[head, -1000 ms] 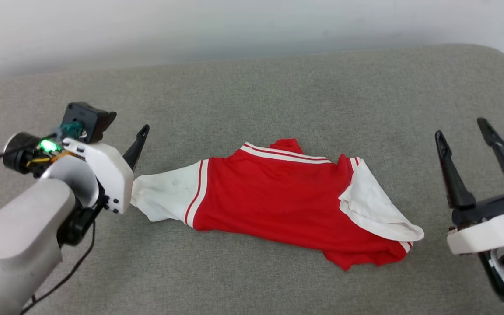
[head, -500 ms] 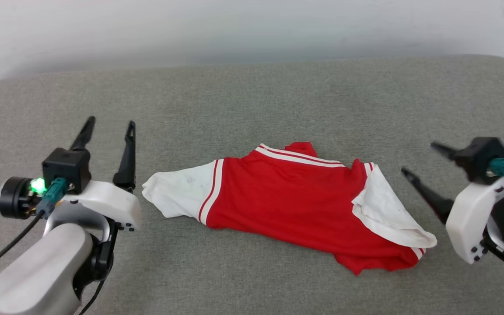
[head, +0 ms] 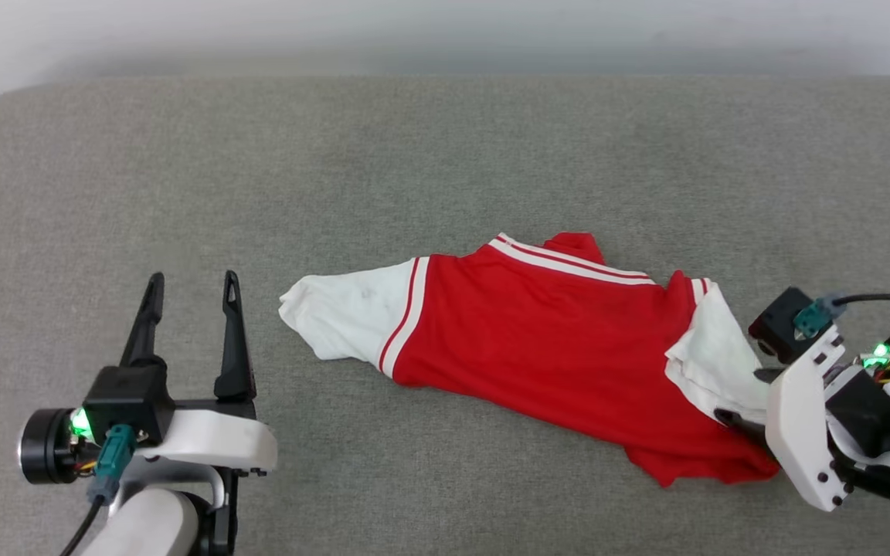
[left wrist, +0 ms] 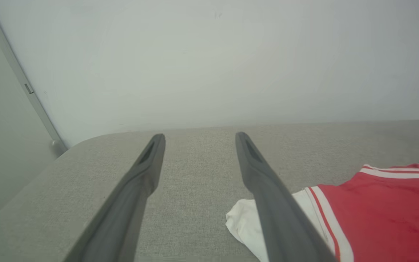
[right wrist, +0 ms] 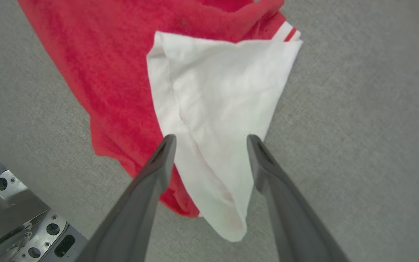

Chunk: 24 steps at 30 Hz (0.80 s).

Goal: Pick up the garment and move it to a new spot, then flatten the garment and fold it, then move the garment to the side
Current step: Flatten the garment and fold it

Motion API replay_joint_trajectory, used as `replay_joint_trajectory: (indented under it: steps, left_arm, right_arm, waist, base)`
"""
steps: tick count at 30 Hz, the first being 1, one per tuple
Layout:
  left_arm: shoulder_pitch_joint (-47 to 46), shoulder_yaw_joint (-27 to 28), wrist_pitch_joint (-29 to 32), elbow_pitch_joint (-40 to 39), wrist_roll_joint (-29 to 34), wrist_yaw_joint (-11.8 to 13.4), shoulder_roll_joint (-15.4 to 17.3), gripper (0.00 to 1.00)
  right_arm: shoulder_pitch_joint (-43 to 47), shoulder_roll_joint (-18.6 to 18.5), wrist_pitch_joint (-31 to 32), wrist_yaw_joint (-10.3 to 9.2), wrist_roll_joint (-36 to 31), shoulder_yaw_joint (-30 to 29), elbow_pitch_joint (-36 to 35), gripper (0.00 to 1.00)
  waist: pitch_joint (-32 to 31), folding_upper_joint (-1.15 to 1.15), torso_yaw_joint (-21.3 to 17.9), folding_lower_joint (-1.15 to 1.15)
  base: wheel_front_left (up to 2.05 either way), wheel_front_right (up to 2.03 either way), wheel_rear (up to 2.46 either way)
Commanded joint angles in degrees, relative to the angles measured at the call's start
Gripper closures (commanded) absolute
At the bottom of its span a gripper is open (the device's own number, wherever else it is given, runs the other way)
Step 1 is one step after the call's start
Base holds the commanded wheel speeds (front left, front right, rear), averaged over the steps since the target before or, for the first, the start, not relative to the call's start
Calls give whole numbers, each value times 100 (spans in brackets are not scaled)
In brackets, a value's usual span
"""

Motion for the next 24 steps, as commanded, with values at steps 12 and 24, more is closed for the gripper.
replay_joint_trajectory:
  steps: [12,24]
  left_arm:
    - [405,695,-27,351,739,-700,-827,0]
    - [701,1203,-26,485,1180,-1183,-1301,0]
  right_arm:
    - [-317,163,-914,-4,166,758,922,100]
    - [268,-19,-2345,-3,1109,-663,708,100]
  waist:
    - [156,0,53,0]
    - [-11,0,-177,0]
  base:
    - [0,0,0]
    - [0,0,0]
